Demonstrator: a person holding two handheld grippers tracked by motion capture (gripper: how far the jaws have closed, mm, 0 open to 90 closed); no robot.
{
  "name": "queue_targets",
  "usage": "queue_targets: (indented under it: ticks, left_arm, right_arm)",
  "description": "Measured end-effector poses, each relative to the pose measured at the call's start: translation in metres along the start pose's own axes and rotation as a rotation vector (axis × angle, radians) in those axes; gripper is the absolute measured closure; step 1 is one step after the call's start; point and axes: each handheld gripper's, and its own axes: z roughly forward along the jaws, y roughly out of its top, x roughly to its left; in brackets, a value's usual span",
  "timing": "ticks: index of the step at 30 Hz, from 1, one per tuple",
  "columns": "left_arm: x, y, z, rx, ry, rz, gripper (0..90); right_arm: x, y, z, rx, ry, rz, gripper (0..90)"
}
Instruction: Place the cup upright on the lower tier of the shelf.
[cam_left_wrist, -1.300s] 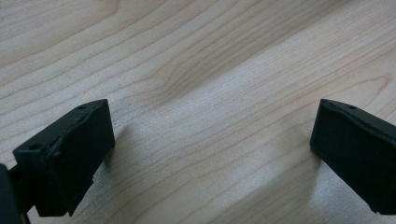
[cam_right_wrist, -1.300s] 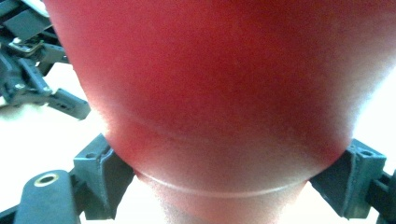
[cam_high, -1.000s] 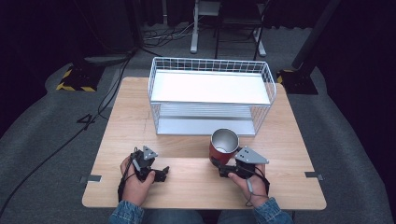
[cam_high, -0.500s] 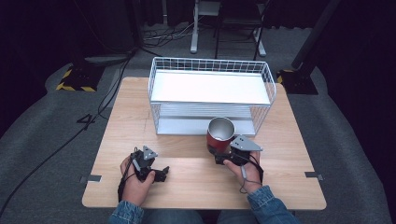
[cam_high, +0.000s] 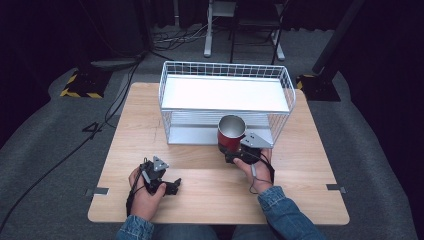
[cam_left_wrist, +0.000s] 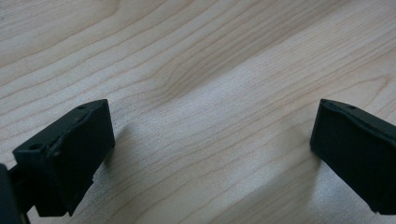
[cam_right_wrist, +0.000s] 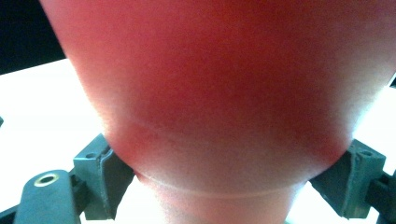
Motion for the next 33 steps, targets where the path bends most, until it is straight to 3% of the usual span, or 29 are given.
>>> queue_targets:
  ticks: [8, 24, 33]
  left_arm:
    - [0.0, 0.0, 0.0, -0.001, 0.0, 0.002, 0.1]
    - [0.0, 0.0, 0.0, 0.0, 0.0, 0.002, 0.1]
    - [0.0, 0.0, 0.0, -0.001, 0.0, -0.001, 0.1]
  right_arm:
    - [-0.005, 0.005, 0.016, -0.008, -0.02, -0.016, 16.6]
    - [-0.019, 0.011, 0.05, -0.015, -0.068, 0.018, 16.5]
    - [-0.025, 0.003, 0.065, 0.01, -0.085, 0.052, 16.3]
